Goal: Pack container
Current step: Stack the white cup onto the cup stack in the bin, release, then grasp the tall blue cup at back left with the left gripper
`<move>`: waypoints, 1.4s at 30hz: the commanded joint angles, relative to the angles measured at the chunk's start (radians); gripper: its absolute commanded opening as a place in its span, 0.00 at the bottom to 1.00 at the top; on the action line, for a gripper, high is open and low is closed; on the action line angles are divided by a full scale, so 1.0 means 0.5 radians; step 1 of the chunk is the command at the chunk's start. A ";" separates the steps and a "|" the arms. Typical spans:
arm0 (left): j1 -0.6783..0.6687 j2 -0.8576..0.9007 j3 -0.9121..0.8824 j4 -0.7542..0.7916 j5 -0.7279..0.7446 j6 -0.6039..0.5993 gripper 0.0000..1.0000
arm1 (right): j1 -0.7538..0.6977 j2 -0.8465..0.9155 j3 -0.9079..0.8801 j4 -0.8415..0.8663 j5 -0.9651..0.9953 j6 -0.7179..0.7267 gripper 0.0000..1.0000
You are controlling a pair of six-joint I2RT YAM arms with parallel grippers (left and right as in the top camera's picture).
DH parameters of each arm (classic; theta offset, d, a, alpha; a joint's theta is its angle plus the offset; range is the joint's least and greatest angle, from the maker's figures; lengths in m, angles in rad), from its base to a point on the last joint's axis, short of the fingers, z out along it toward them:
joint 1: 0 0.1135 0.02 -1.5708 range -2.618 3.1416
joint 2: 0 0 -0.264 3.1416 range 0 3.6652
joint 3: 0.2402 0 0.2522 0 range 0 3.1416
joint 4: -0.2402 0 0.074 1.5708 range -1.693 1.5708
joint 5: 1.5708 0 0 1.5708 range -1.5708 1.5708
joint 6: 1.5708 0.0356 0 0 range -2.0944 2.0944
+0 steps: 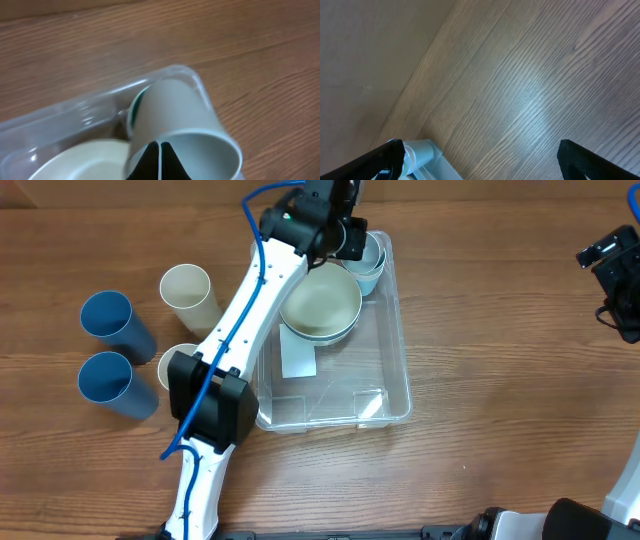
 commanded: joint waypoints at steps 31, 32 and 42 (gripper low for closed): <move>1.579 -0.896 0.012 -1.597 -0.415 -0.135 0.57 | 0.002 -0.018 0.016 0.005 0.005 0.009 1.00; 1.698 -0.879 -0.113 -1.556 -0.327 -0.095 0.55 | 0.002 -0.018 0.016 0.005 0.005 0.009 1.00; 1.835 -0.836 -1.093 -0.763 -0.312 0.134 0.55 | 0.002 -0.018 0.016 0.005 0.005 0.009 1.00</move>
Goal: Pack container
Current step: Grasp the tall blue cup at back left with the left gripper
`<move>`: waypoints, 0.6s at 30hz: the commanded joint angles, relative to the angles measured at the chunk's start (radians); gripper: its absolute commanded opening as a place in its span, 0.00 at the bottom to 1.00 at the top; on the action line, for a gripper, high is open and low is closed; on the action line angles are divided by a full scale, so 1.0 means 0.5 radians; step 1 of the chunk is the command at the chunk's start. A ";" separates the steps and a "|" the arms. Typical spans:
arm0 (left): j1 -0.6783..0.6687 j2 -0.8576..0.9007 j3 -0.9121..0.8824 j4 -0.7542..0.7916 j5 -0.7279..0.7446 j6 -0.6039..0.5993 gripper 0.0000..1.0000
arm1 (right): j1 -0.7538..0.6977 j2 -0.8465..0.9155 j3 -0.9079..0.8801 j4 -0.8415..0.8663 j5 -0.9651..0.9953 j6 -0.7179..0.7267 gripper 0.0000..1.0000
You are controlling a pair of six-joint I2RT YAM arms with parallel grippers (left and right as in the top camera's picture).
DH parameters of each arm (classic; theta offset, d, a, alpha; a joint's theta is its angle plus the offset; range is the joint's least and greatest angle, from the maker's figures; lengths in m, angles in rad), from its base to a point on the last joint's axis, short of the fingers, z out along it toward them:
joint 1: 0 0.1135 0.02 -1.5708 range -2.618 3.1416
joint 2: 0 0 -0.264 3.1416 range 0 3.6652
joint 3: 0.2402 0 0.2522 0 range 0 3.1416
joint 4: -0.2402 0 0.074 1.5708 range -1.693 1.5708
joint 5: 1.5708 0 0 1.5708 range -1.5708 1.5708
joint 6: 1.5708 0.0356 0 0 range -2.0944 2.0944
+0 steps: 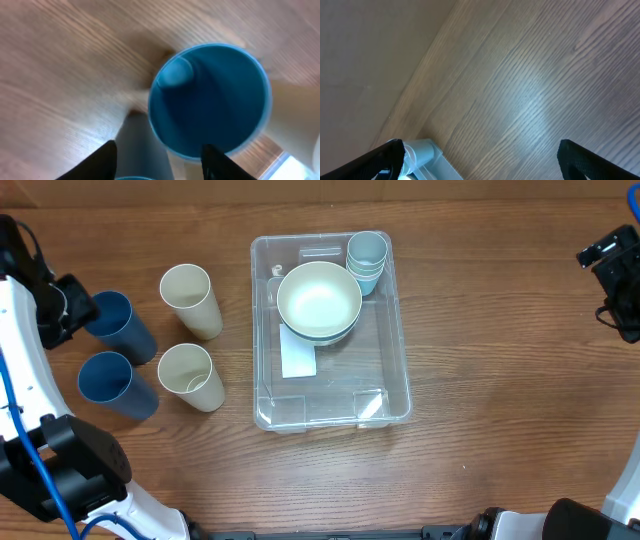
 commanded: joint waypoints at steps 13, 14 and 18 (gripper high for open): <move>0.026 -0.021 -0.156 0.220 -0.189 0.065 0.04 | 0.002 -0.018 0.016 0.005 0.005 0.009 1.00; 0.026 -0.037 -0.021 0.143 -0.182 0.056 0.04 | 0.002 -0.018 0.016 0.005 0.005 0.009 1.00; -0.053 -0.156 0.646 -0.161 0.009 0.053 0.04 | 0.002 -0.018 0.016 0.005 0.005 0.009 1.00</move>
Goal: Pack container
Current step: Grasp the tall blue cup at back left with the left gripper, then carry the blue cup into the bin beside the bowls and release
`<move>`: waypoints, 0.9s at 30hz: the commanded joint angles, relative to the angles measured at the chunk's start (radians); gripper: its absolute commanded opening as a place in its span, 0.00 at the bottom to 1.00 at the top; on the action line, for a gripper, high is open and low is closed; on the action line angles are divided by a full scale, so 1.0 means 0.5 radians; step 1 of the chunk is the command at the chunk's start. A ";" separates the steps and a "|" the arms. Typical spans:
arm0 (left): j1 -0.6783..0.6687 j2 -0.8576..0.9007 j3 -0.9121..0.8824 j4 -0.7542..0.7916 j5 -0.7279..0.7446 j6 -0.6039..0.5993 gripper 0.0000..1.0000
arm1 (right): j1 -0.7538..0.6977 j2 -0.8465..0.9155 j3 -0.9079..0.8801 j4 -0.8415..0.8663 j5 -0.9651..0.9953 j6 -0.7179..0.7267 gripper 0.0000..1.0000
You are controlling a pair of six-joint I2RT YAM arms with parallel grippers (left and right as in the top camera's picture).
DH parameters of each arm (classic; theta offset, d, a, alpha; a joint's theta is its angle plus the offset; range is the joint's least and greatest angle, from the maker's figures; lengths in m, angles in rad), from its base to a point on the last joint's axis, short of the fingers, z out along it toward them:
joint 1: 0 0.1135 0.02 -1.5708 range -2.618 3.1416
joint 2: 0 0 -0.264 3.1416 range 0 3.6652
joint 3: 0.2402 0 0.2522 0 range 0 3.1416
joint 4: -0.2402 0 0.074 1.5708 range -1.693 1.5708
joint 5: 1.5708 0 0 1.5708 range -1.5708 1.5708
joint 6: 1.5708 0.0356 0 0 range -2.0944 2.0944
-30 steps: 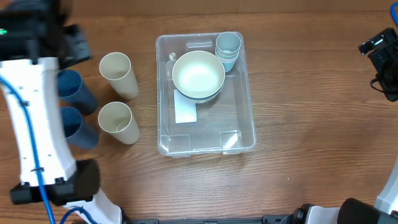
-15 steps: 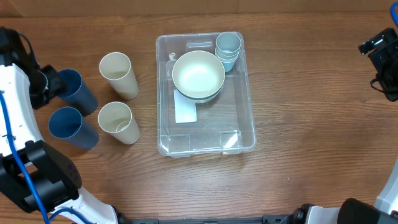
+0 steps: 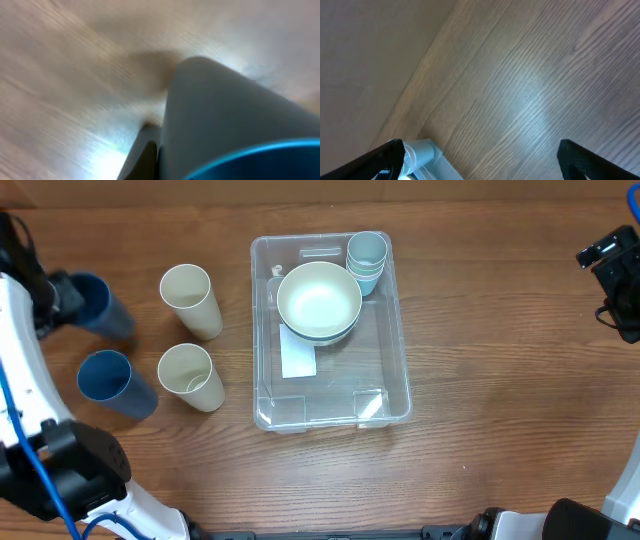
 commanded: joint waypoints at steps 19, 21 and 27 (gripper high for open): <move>-2.153 0.332 0.710 -0.325 -0.077 0.018 0.04 | 0.002 -0.018 0.016 0.005 0.005 0.008 1.00; -2.163 0.441 0.710 -0.307 -0.107 -0.011 0.04 | 0.002 -0.018 0.016 0.005 0.005 0.008 1.00; -2.164 0.748 0.710 -0.156 -0.040 -0.011 0.04 | 0.002 -0.018 0.016 0.005 0.005 0.008 1.00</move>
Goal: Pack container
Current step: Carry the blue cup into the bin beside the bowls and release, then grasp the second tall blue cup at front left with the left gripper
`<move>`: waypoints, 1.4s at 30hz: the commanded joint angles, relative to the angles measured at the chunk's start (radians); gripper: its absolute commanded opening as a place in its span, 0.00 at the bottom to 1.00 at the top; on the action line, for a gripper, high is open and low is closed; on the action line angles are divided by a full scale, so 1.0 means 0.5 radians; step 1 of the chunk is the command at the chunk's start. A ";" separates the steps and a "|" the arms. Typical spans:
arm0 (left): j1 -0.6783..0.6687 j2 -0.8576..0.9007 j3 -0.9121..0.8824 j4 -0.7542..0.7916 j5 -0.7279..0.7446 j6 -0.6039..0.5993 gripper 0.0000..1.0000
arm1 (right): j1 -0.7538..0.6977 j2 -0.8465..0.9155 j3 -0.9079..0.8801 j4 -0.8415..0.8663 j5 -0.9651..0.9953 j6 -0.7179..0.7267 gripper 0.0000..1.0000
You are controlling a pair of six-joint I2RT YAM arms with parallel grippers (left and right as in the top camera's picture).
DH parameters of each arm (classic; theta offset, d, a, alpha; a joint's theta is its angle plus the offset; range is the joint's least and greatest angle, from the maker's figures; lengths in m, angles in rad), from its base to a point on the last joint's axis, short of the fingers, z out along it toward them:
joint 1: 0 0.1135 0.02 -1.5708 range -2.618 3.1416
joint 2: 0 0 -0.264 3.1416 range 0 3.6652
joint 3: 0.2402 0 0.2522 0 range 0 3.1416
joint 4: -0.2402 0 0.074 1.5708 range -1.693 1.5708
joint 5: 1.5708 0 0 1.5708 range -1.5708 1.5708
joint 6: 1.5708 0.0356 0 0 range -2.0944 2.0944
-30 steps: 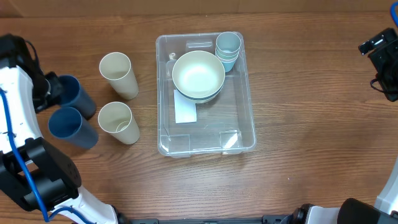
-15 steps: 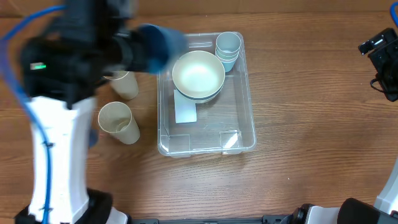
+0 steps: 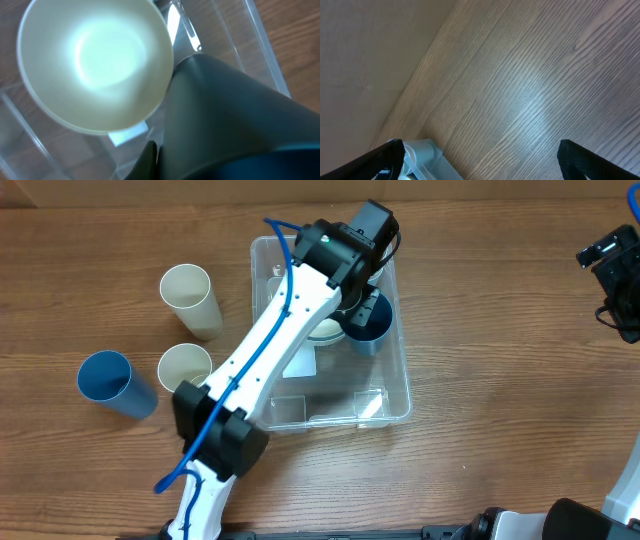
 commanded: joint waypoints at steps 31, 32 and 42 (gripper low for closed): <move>1.748 -1.305 -0.512 -0.452 -0.182 -0.436 0.68 | 0.002 -0.018 0.016 0.005 0.005 0.008 1.00; 1.859 -1.300 -0.706 -0.416 -0.184 -0.458 0.68 | 0.002 -0.018 0.016 0.005 0.005 0.009 1.00; 2.332 -1.299 -1.900 0.393 -0.003 -0.340 0.72 | 0.002 -0.018 0.016 0.005 0.005 0.009 1.00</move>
